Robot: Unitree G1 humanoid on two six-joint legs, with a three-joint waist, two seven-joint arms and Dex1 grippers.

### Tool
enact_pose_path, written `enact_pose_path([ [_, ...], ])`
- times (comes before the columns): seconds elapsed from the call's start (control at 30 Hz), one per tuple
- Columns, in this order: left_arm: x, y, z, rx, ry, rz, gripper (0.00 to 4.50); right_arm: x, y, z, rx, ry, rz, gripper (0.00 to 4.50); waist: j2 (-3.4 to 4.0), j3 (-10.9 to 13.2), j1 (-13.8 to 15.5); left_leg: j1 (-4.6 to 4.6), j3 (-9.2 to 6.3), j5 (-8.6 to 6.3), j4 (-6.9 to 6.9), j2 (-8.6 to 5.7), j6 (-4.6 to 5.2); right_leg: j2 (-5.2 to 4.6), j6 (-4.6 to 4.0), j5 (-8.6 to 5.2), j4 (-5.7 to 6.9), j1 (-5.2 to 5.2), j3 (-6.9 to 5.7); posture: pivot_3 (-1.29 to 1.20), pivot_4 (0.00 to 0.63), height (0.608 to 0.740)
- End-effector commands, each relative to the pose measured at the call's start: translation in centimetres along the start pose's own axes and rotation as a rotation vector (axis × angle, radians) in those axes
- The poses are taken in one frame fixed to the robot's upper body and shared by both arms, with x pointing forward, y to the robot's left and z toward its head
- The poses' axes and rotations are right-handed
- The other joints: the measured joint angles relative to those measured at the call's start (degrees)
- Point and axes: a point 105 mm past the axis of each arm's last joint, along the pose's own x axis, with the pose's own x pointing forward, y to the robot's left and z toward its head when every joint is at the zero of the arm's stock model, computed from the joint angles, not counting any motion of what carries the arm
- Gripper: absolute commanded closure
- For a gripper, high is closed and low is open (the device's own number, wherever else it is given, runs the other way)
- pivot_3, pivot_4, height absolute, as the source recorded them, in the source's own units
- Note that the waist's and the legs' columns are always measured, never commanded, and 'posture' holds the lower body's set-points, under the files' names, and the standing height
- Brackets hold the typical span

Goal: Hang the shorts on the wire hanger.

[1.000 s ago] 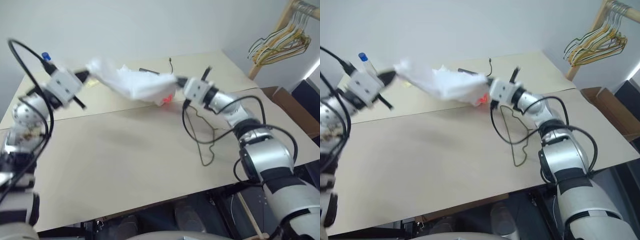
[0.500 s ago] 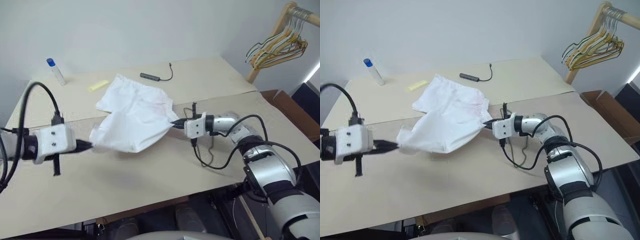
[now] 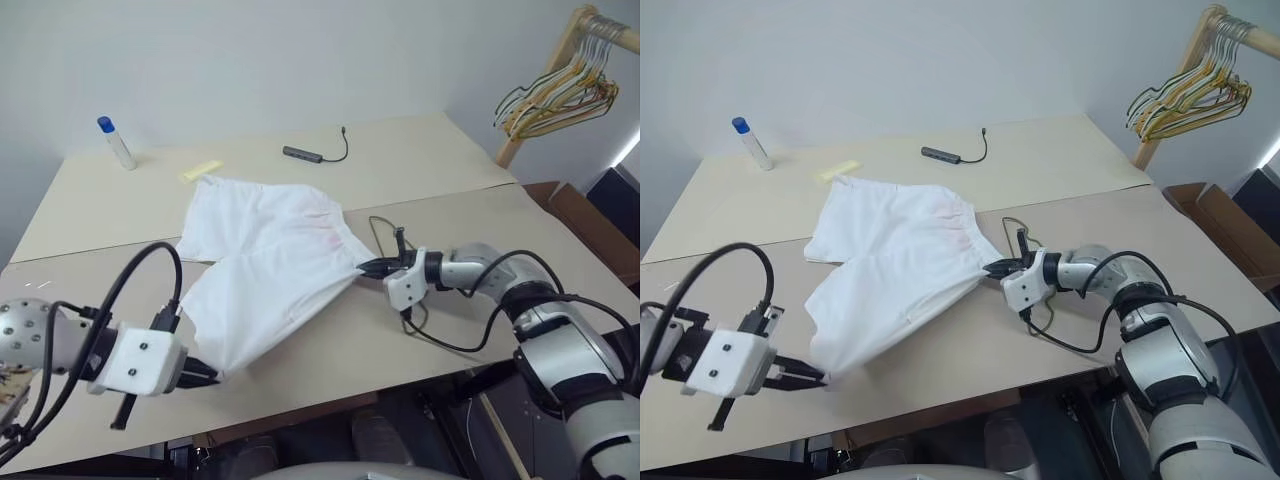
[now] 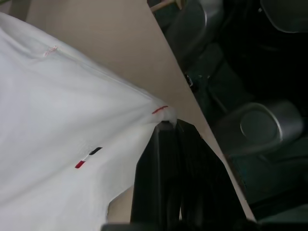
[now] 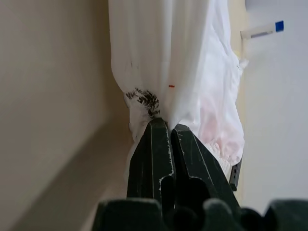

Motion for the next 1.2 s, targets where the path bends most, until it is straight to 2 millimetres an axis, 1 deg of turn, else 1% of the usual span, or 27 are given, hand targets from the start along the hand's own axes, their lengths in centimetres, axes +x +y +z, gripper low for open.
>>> enact_pose_path([
  [0.03, -0.2, -1.0, -0.2, 0.011, 0.011, -0.041, 4.50, -0.7, -0.6, 1.2, -0.042, -0.056, -0.047, 4.45, 0.00, 0.00, -0.03, 0.02, 0.00, 0.00, 0.00, 0.02, 0.00, 0.01, -0.01, -0.01, -0.01, 0.04, 0.00, -0.11, 0.000, 0.740],
  [0.27, 0.1, -3.5, -0.6, -0.051, -0.033, -0.119, 4.50, -1.0, 0.9, 3.4, -0.023, -0.109, -0.074, 4.45, -0.01, -0.01, 0.01, 0.03, 0.02, -0.02, 0.00, 0.09, 0.03, 0.01, -0.05, -0.03, -0.09, 0.15, -0.01, -0.12, 0.000, 0.740],
  [0.5, -0.3, -4.4, -1.7, -0.105, -0.041, -0.126, 4.50, -1.7, 2.7, 6.2, 0.026, -0.148, -0.044, 4.45, -0.03, -0.02, 1.16, 0.26, 0.04, -0.06, 0.00, 0.23, 0.09, 0.02, -0.13, -0.11, -0.16, 0.51, -0.08, -0.12, 0.000, 0.740],
  [0.63, 0.0, -4.5, -0.1, -0.085, -0.055, -0.131, 4.50, -2.1, 3.6, 7.3, 0.083, -0.146, -0.008, 4.45, -0.07, -0.02, 1.90, 0.42, 0.09, -0.10, 0.00, 0.33, 0.12, 0.03, -0.14, -0.14, -0.23, 0.68, -0.09, -0.12, 0.000, 0.740],
  [0.73, 0.0, -4.7, 0.3, -0.082, -0.055, -0.133, 4.50, -2.2, 3.7, 7.7, 0.129, -0.143, -0.001, 4.45, -0.07, -0.02, 2.36, 0.42, 0.15, -0.14, 0.01, 0.40, 0.10, 0.07, -0.14, -0.14, -0.27, 0.68, -0.08, -0.12, 0.000, 0.740],
  [0.77, -0.1, -4.7, 0.4, -0.079, -0.054, -0.134, 4.04, -2.4, 3.6, 7.9, 0.141, -0.146, 0.004, 3.98, -0.06, -0.02, 2.48, 0.42, 0.15, -0.14, 0.01, 0.43, 0.10, 0.10, -0.14, -0.14, -0.27, 0.68, -0.08, -0.12, 0.000, 0.740],
  [0.8, -0.1, -4.8, 0.5, -0.076, -0.052, -0.134, 3.82, -2.5, 3.6, 8.0, 0.149, -0.147, 0.010, 3.76, -0.06, -0.02, 2.56, 0.43, 0.16, -0.14, 0.01, 0.47, 0.10, 0.13, -0.16, -0.15, -0.27, 0.69, -0.08, -0.12, 0.000, 0.740],
  [0.83, -0.1, -4.8, 0.6, -0.075, -0.052, -0.134, 3.51, -2.6, 3.6, 8.1, 0.155, -0.147, 0.016, 3.44, -0.06, -0.02, 2.72, 0.44, 0.17, -0.14, 0.01, 0.49, 0.10, 0.16, -0.17, -0.15, -0.28, 0.69, -0.08, -0.12, 0.000, 0.740],
  [0.93, -0.8, -4.7, 0.6, -0.058, -0.042, -0.112, 2.55, -3.8, 3.7, 8.2, 0.190, -0.133, 0.038, 2.43, -0.06, -0.02, 3.38, 0.43, 0.20, -0.16, 0.01, 0.54, 0.07, 0.20, -0.18, -0.16, -0.34, 0.70, -0.08, -0.11, 0.000, 0.740],
  [0.97, -1.3, -4.5, 0.6, -0.052, -0.043, -0.098, 2.17, -4.4, 3.7, 8.1, 0.204, -0.123, 0.042, 2.00, -0.07, -0.01, 3.71, 0.43, 0.22, -0.17, 0.01, 0.54, 0.05, 0.20, -0.18, -0.16, -0.35, 0.70, -0.08, -0.11, 0.000, 0.740],
  [1.0, -1.6, -4.4, 0.6, -0.049, -0.044, -0.090, 2.17, -4.7, 3.7, 8.1, 0.213, -0.117, 0.044, 1.73, -0.07, -0.01, 3.95, 0.42, 0.23, -0.18, 0.02, 0.56, 0.05, 0.21, -0.18, -0.17, -0.37, 0.69, -0.08, -0.11, 0.000, 0.740],
  [1.03, -2.2, -3.7, 0.4, -0.041, -0.040, -0.063, 2.17, -5.3, 3.6, 8.0, 0.241, -0.102, 0.048, 1.32, -0.07, 0.00, 4.21, 0.42, 0.24, -0.19, 0.02, 0.59, 0.04, 0.22, -0.19, -0.18, -0.37, 0.69, -0.08, -0.10, 0.000, 0.740],
  [1.13, -3.9, -0.8, 0.2, -0.026, -0.050, 0.056, 2.17, -7.1, 3.3, 7.7, 0.408, -0.061, 0.017, 0.31, -0.05, 0.01, 5.69, 0.46, 0.29, -0.20, 0.03, 0.66, 0.03, 0.32, -0.16, -0.31, -0.36, 0.72, -0.09, -0.09, 0.000, 0.740],
  [1.17, -4.3, 0.4, 0.4, -0.015, -0.070, 0.113, 2.17, -7.6, 2.9, 7.3, 0.482, -0.038, -0.023, 0.03, -0.07, 0.00, 6.09, 0.48, 0.33, -0.20, 0.04, 0.70, 0.03, 0.41, -0.02, -0.42, -0.36, 0.74, -0.12, -0.09, 0.000, 0.740],
  [1.2, -4.5, 1.2, 0.5, -0.008, -0.085, 0.149, 2.17, -7.9, 2.7, 7.1, 0.531, -0.021, -0.049, 0.03, -0.09, 0.00, 6.33, 0.49, 0.41, -0.20, 0.05, 0.79, 0.03, 0.50, -0.02, -0.45, -0.37, 0.77, -0.15, -0.09, 0.000, 0.740],
])
